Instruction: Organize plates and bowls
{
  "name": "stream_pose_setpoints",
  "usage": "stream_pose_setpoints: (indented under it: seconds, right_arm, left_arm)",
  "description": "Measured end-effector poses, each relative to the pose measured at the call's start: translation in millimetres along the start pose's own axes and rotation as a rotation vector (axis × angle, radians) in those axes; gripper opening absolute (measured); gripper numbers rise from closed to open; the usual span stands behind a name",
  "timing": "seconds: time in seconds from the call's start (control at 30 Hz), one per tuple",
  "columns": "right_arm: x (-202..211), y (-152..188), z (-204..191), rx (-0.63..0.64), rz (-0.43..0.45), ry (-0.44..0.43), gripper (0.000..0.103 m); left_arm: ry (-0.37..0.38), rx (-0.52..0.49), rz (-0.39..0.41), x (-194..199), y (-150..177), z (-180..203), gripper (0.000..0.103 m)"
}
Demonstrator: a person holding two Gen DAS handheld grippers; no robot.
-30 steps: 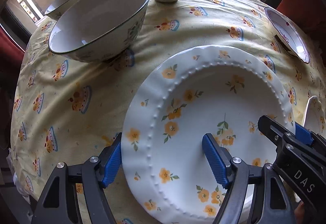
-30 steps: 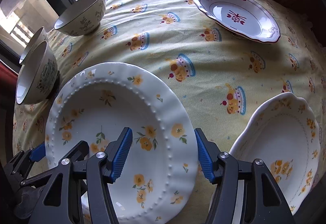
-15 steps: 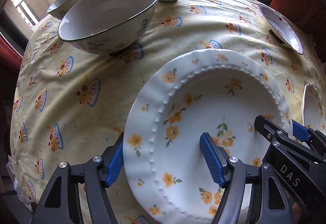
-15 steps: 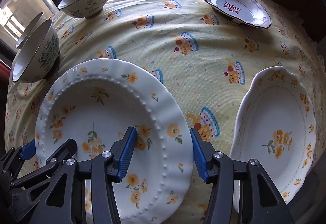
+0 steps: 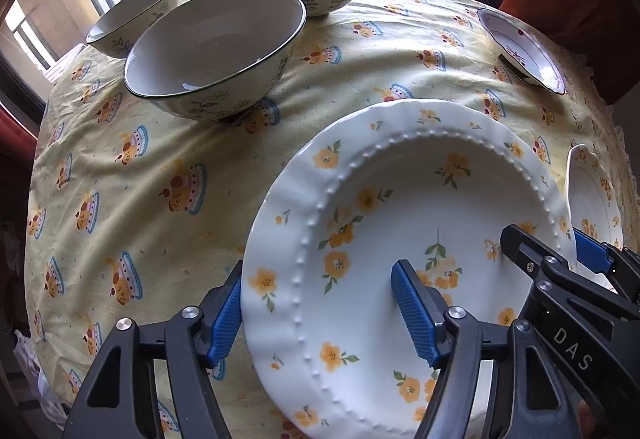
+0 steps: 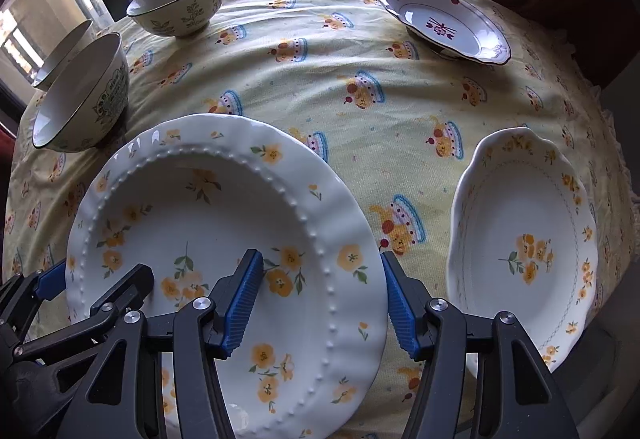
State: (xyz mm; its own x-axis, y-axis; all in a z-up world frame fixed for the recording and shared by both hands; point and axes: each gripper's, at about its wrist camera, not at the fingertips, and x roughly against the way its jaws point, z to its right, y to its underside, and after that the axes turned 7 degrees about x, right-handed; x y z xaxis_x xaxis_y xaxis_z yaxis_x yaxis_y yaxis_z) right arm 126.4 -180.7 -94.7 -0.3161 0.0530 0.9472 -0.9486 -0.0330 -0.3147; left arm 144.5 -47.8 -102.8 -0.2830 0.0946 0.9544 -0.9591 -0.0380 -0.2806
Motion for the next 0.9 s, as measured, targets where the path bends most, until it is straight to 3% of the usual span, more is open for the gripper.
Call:
stream_pose_setpoints:
  seconds: [0.17,0.43,0.9]
  right_arm:
    - [18.9,1.1,2.8,0.000,0.026,0.012,0.064]
    - [31.5,-1.9,23.8,0.022,0.079,-0.013,0.064]
    - [46.7,-5.5,114.8,0.098,0.123,-0.065,0.064]
  left_arm:
    - [0.007,0.001,0.032,25.7,13.8,-7.9,0.071]
    - [-0.023,0.034,0.096,43.8,17.1,14.1,0.071]
    - [-0.048,0.102,0.126,52.8,29.2,108.0,0.071]
